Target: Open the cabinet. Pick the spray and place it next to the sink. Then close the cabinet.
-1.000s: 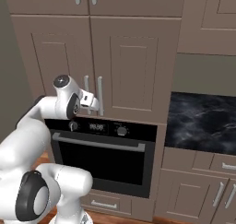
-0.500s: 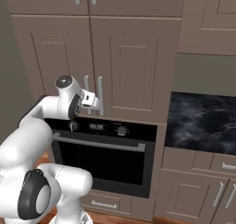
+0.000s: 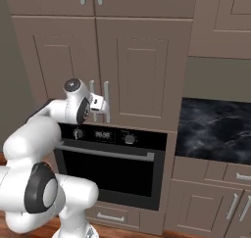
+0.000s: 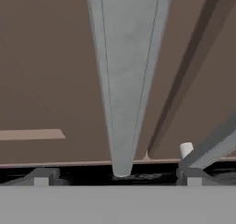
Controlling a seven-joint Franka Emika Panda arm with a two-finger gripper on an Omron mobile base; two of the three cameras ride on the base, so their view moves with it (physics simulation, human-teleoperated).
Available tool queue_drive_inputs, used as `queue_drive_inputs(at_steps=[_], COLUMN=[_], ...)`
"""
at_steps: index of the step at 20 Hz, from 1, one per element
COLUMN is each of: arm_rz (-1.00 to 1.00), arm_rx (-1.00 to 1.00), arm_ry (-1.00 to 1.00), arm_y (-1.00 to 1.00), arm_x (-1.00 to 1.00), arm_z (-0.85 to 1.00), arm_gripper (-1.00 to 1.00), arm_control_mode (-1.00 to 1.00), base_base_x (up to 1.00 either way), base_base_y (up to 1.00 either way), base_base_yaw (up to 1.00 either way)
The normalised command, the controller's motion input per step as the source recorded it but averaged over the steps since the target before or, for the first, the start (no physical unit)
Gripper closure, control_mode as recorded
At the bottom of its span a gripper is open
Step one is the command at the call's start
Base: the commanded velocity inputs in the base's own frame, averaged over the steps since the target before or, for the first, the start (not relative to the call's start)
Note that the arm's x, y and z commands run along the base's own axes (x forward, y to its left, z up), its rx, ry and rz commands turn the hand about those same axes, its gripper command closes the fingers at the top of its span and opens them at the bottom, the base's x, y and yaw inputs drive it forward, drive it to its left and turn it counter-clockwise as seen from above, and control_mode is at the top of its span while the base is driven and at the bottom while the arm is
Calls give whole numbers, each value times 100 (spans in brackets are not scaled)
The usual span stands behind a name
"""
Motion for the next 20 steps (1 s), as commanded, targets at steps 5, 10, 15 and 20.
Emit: queue_drive_inputs(at_steps=[5,10,15,20], arm_rz=[0,-1,0,0], arm_rx=[1,1,5,2], arm_ry=[0,-1,-11,-5], arm_y=[0,0,0,0], arm_x=[33,36,34,9], arm_z=[0,-7,-33,-18], arm_gripper=[-100,-100,-100,-100], arm_control_mode=[-100,-100,-100,-100], base_base_x=[0,0,0,0], base_base_y=[0,0,0,0], base_base_yaw=[0,0,0,0])
